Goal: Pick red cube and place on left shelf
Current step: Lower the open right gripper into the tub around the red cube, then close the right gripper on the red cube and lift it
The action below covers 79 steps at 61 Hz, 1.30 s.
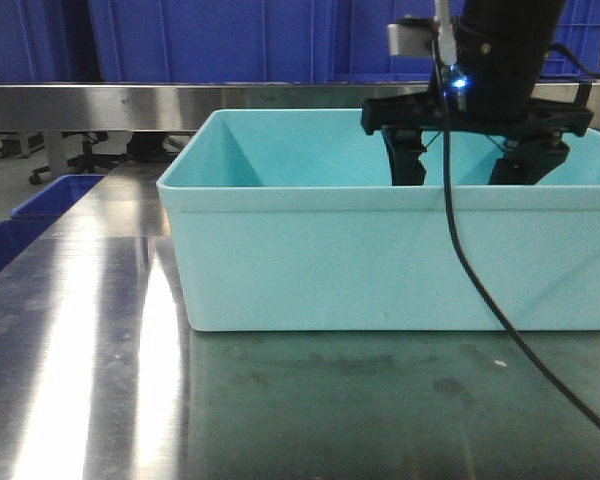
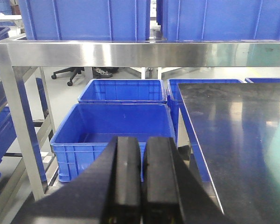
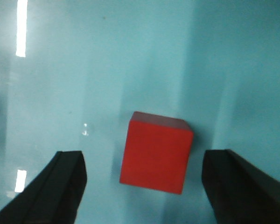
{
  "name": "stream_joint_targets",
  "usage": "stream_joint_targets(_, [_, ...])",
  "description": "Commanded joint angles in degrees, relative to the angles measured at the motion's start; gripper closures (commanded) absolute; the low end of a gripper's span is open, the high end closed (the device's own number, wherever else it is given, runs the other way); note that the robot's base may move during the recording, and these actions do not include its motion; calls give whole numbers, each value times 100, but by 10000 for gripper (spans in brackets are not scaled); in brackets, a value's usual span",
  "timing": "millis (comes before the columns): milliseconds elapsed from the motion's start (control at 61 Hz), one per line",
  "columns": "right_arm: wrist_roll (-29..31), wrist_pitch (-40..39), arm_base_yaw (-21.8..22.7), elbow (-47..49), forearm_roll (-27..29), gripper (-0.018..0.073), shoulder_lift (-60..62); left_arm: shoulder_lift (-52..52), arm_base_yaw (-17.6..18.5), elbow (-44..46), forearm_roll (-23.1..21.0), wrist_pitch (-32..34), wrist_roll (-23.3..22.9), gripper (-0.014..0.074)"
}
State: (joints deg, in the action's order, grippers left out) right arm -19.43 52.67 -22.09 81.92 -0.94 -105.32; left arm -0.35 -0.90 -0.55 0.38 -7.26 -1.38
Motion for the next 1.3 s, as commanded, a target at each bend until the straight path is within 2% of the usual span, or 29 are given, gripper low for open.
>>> stream_joint_targets(0, [-47,-305,15,185,-114,-56,139,-85,55,-132,-38,500,-5,495])
stream_joint_targets(279, [-47,-428,15,185,-389,-52,-152,-85,55,-132,-38,500,-5,495])
stream_joint_targets(361, [-47,-465,15,185,-482,-21,-158,-85,55,-132,-38,500,-5,495])
stream_joint_targets(476, [-47,-459,15,185,-511,90,-158,-85,55,-132,-38,500,-5,495])
stream_joint_targets(722, [-47,-396,15,185,-511,427,-111,-85,55,-132,-38,500,-5,495])
stream_joint_targets(787, [-47,-390,15,185,-511,469,-30,-85,55,-132,-38,500,-5,495])
stream_joint_targets(1066, [-16,-365,15,186,-517,480,973,-85,55,-132,-38,500,-5,495])
stream_joint_targets(1280, [254,-416,-77,49,-532,480,2108,-85,55,-132,-38,500,-5,495])
